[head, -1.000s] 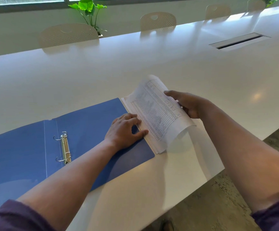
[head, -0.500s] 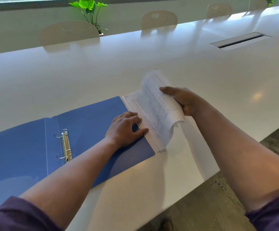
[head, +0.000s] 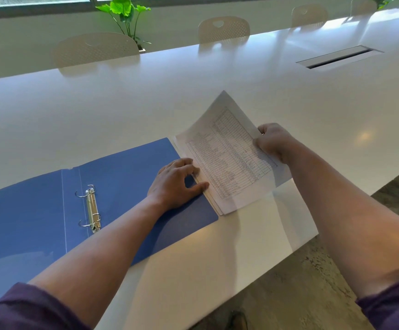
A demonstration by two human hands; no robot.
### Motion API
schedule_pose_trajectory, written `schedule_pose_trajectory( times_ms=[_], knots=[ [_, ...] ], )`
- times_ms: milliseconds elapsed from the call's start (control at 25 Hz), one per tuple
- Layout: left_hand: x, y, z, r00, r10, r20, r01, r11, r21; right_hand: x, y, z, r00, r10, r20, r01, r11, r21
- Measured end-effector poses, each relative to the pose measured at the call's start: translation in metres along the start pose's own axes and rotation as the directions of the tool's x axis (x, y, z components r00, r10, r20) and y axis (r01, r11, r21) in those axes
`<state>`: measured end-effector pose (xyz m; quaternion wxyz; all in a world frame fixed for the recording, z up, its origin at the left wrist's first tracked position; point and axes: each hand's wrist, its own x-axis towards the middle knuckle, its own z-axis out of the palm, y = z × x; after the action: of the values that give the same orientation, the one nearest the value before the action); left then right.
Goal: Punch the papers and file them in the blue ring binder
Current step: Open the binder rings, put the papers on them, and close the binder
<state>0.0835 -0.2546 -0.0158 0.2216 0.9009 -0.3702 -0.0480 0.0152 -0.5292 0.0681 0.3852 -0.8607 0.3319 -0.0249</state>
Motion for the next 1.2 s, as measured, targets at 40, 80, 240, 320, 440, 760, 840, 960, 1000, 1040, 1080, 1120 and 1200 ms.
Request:
schedule_pose_trajectory(
  times_ms=[40,80,240,320,440,760,840,960,1000,1040,1080,1120,1200],
  knots=[
    [0.0,-0.001,0.0,1.0,-0.013,0.001,0.013,1.0,-0.013,-0.001,0.003,0.001,1.0,-0.017,-0.023,0.018,0.999,0.047],
    [-0.001,0.0,-0.001,1.0,-0.024,-0.002,0.024,0.999,-0.036,-0.002,0.005,0.0,0.999,-0.034,-0.041,0.037,0.996,0.081],
    [0.0,0.004,-0.005,0.984,-0.156,-0.089,0.122,0.944,-0.307,-0.004,0.008,-0.01,0.993,-0.064,-0.103,0.084,0.975,0.204],
    [0.005,0.007,-0.015,0.956,-0.286,-0.071,0.2,0.807,-0.556,-0.009,0.002,-0.015,0.99,-0.08,-0.117,0.11,0.955,0.276],
    [0.012,0.01,-0.035,0.923,-0.382,-0.038,0.211,0.589,-0.78,-0.011,-0.007,-0.016,0.984,-0.128,-0.123,0.164,0.922,0.351],
    [0.022,0.03,-0.075,0.919,-0.387,-0.079,-0.014,0.169,-0.986,-0.019,-0.043,-0.022,0.946,-0.285,-0.153,0.323,0.852,0.412],
    [0.021,0.031,-0.081,0.89,-0.426,-0.162,-0.079,0.205,-0.976,-0.021,-0.049,-0.016,0.936,-0.319,-0.149,0.351,0.812,0.467],
    [0.017,0.028,-0.092,0.822,-0.425,-0.378,-0.174,0.445,-0.878,-0.022,-0.048,-0.001,0.916,-0.373,-0.145,0.387,0.734,0.558],
    [0.014,0.027,-0.096,0.804,-0.405,-0.435,-0.192,0.516,-0.835,-0.023,-0.047,0.005,0.91,-0.391,-0.138,0.394,0.713,0.58],
    [0.012,0.027,-0.1,0.791,-0.385,-0.476,-0.21,0.559,-0.802,-0.024,-0.046,0.01,0.905,-0.405,-0.133,0.398,0.692,0.602],
    [0.01,0.027,-0.102,0.779,-0.366,-0.509,-0.234,0.584,-0.777,-0.025,-0.045,0.015,0.901,-0.415,-0.126,0.397,0.672,0.625],
    [0.008,0.027,-0.105,0.767,-0.348,-0.539,-0.262,0.597,-0.758,-0.026,-0.045,0.02,0.897,-0.426,-0.117,0.394,0.65,0.65],
    [0.005,0.026,-0.108,0.736,-0.324,-0.595,-0.321,0.607,-0.727,-0.028,-0.045,0.028,0.89,-0.447,-0.094,0.379,0.608,0.698]
  ],
)
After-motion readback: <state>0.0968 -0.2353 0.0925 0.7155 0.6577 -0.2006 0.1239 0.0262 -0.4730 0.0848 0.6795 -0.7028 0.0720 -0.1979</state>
